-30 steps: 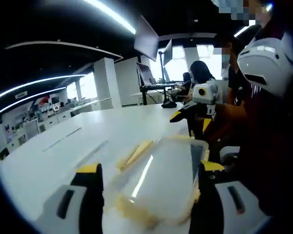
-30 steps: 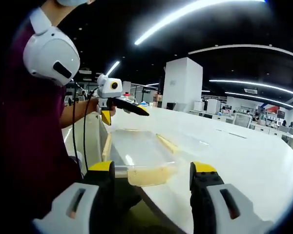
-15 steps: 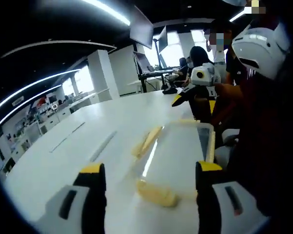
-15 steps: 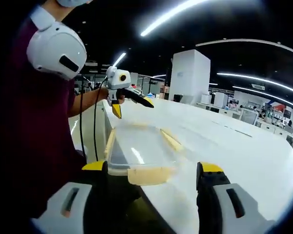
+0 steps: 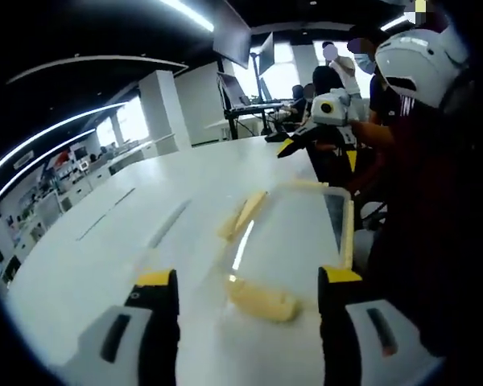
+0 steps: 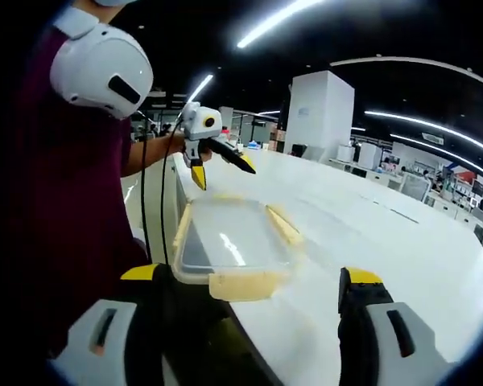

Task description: Snap each plastic latch of the storage box into its locked position after aligning the lid with the box until every specified latch is closed and the lid sits flush.

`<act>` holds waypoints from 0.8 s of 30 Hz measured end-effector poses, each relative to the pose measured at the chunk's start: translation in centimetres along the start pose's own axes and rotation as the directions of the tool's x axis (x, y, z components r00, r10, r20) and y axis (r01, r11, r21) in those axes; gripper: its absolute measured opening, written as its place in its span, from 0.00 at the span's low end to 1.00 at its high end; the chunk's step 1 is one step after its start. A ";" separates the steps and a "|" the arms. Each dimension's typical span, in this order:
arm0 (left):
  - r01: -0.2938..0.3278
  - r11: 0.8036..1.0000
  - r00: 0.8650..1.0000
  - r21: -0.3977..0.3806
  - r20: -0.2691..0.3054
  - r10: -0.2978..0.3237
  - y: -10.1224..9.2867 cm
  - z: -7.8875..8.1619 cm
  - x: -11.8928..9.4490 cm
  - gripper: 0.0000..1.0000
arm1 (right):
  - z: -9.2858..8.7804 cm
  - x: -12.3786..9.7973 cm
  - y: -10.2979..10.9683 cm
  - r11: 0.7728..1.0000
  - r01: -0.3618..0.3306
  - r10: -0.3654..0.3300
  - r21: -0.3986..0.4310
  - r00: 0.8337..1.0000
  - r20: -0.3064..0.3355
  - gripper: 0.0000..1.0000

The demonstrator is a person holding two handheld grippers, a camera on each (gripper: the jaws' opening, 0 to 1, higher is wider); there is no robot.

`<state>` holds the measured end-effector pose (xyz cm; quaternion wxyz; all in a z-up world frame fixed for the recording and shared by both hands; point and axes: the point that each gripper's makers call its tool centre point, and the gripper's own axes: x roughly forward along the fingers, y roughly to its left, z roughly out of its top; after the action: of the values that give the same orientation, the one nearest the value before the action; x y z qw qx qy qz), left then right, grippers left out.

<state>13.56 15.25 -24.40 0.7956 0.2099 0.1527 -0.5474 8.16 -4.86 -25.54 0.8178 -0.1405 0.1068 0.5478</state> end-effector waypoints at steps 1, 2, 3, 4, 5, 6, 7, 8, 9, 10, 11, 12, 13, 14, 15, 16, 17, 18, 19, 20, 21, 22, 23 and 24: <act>0.011 1.000 1.000 -0.004 -0.014 -0.011 -0.1 -0.3 0.1 0.70 | -0.1 0.0 0.0 1.000 -0.001 0.001 0.000 1.000 -0.003 0.91; 0.013 1.000 1.000 -0.004 -0.018 -0.013 -0.1 -0.3 0.1 0.69 | -0.2 -0.1 0.0 1.000 -0.002 0.002 -0.003 1.000 -0.011 0.91; 0.023 1.000 0.999 0.002 -0.030 -0.023 -0.1 -0.6 0.2 0.68 | -0.2 -0.1 -0.1 1.000 -0.003 0.003 -0.004 1.000 -0.016 0.91; 0.041 0.999 0.997 0.003 -0.060 -0.041 -0.3 -1.2 0.2 0.67 | -0.3 -0.1 -0.1 1.000 -0.005 0.005 -0.004 1.000 -0.022 0.91; 0.045 0.999 0.997 0.010 -0.066 -0.044 -0.3 -1.3 0.3 0.67 | -0.4 -0.2 -0.2 1.000 -0.007 0.007 -0.006 1.000 -0.026 0.91; 0.049 0.999 0.996 0.010 -0.069 -0.048 -0.3 -1.4 0.4 0.67 | -0.5 -0.3 -0.2 1.000 -0.007 0.007 -0.006 1.000 -0.029 0.91; 0.061 0.998 0.995 0.007 -0.078 -0.061 -0.4 -1.6 0.5 0.66 | -0.5 -0.3 -0.3 1.000 -0.006 0.006 -0.006 0.999 -0.032 0.91; 0.066 0.998 0.994 0.010 -0.086 -0.065 -0.4 -1.7 0.5 0.66 | -0.5 -0.3 -0.3 1.000 -0.005 0.005 -0.006 0.999 -0.035 0.91; 0.068 0.998 0.993 0.016 -0.093 -0.067 -0.4 -1.8 0.6 0.65 | -0.4 -0.3 -0.3 1.000 -0.004 0.004 -0.006 0.999 -0.035 0.90; 0.076 0.997 0.992 0.021 -0.101 -0.073 -0.5 -1.9 0.7 0.64 | -0.4 -0.3 -0.3 1.000 -0.004 0.004 -0.006 0.999 -0.036 0.90; 0.083 0.996 0.992 0.020 -0.099 -0.081 -0.6 -1.8 0.7 0.64 | -0.6 -0.4 -0.3 1.000 -0.004 0.003 -0.004 0.999 -0.038 0.90; 0.087 0.996 0.991 0.022 -0.100 -0.085 -0.5 -1.8 0.7 0.64 | -0.6 -0.5 -0.3 1.000 -0.003 0.002 -0.002 0.999 -0.039 0.90; 0.094 0.995 0.991 0.019 -0.102 -0.092 -0.5 -1.8 0.7 0.63 | -0.8 -0.6 -0.4 1.000 0.000 0.000 0.000 0.999 -0.043 0.90; 0.103 0.995 0.989 0.018 -0.106 -0.101 -0.6 -1.9 0.7 0.63 | -0.9 -0.7 -0.4 1.000 0.003 -0.003 0.001 0.999 -0.047 0.90; 0.107 0.994 0.989 0.018 -0.105 -0.105 -0.6 -1.9 0.7 0.63 | -1.0 -0.7 -0.3 1.000 0.006 -0.006 0.002 0.999 -0.051 0.90; 0.115 0.993 0.988 0.021 -0.106 -0.112 -0.7 -1.9 0.7 0.63 | -1.1 -0.7 -0.2 1.000 0.008 -0.008 0.004 0.999 -0.052 0.90; 0.121 0.992 0.987 0.023 -0.108 -0.117 -0.7 -1.9 0.7 0.62 | -1.2 -0.8 -0.2 1.000 0.014 -0.013 0.008 0.998 -0.055 0.90; 0.125 0.992 0.987 0.025 -0.107 -0.121 -0.7 -1.9 0.8 0.63 | -1.3 -0.9 -0.1 1.000 0.018 -0.018 0.011 0.998 -0.056 0.90; 0.130 0.991 0.986 0.024 -0.109 -0.126 -0.7 -1.9 0.8 0.63 | -1.4 -1.0 -0.1 1.000 0.022 -0.022 0.013 0.998 -0.057 0.90; 0.135 0.991 0.985 0.025 -0.115 -0.131 -0.7 -2.0 0.8 0.63 | -1.5 -1.1 0.0 0.999 0.027 -0.026 0.018 0.998 -0.058 0.90; 0.136 0.990 0.985 0.027 -0.115 -0.132 -0.7 -2.0 0.8 0.63 | -1.5 -1.2 0.0 0.999 0.029 -0.027 0.019 0.998 -0.058 0.90; 0.141 0.990 0.983 0.030 -0.120 -0.136 -0.7 -2.2 0.8 0.63 | -1.6 -1.3 0.0 0.999 0.035 -0.034 0.021 0.998 -0.061 0.90; 0.149 0.988 0.981 0.031 -0.133 -0.143 -0.7 -2.4 0.8 0.64 | -1.6 -1.4 0.0 0.999 0.043 -0.042 0.021 0.997 -0.061 0.90; 0.153 0.988 0.979 0.033 -0.138 -0.147 -0.7 -2.5 0.8 0.64 | -1.6 -1.4 0.0 0.999 0.046 -0.044 0.023 0.997 -0.061 0.90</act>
<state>13.21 15.63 -27.10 0.7351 0.2515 0.2097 -0.5936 7.56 -6.59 -26.57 0.8280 -0.1494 0.1348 0.5234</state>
